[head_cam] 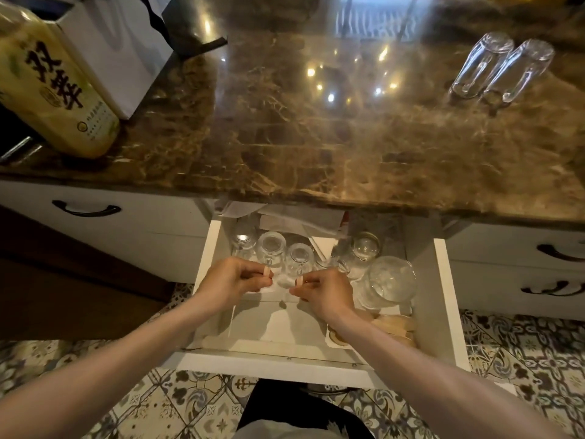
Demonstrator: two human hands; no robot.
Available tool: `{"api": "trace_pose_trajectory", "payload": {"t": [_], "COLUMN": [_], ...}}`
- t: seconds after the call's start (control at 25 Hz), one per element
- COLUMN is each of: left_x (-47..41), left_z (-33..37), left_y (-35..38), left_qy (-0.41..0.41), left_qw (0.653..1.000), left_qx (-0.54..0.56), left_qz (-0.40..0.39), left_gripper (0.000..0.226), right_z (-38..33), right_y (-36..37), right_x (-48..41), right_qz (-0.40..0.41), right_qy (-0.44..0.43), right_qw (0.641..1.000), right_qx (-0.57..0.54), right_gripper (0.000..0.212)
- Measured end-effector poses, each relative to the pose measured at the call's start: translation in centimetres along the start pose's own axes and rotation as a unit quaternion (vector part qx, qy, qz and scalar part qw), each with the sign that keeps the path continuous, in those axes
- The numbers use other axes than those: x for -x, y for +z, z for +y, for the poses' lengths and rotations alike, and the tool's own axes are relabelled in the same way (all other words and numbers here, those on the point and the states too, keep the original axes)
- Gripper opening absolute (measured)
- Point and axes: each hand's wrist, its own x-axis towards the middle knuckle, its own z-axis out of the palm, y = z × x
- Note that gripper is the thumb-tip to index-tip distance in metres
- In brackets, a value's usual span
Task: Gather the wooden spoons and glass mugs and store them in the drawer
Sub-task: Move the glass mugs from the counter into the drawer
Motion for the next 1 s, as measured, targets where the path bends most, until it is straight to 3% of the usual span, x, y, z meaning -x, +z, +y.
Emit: {"api": "trace_pose_trajectory", "payload": {"t": [0.16, 0.28, 0.44, 0.64, 1.0], "left_x": [-1.1, -1.5, -1.9, -2.8, -3.3], "left_z": [-0.6, -1.3, -1.4, -1.0, -0.8], "left_y": [1.3, 1.4, 1.6, 2.2, 2.8], "left_qy": [-0.018, -0.043, -0.045, -0.051, -0.028], "left_qw": [1.000, 0.998, 0.996, 0.993, 0.999], "left_qx": [0.002, 0.041, 0.061, 0.094, -0.012], "left_qz": [0.017, 0.037, 0.038, 0.057, 0.020], "left_gripper": [0.008, 0.021, 0.023, 0.026, 0.004], "right_z": [0.1, 0.1, 0.5, 0.3, -0.4], "right_y": [0.6, 1.3, 2.2, 2.0, 2.3], "right_x": [-1.1, -1.3, -1.1, -1.4, -1.8], "right_qz": [0.009, 0.014, 0.040, 0.049, 0.020], "right_qy": [0.044, 0.071, 0.049, 0.050, 0.131], "right_qw": [0.998, 0.993, 0.998, 0.998, 0.989], "right_qx": [-0.038, -0.095, -0.016, -0.009, -0.066], "right_gripper": [0.010, 0.010, 0.008, 0.008, 0.009]}}
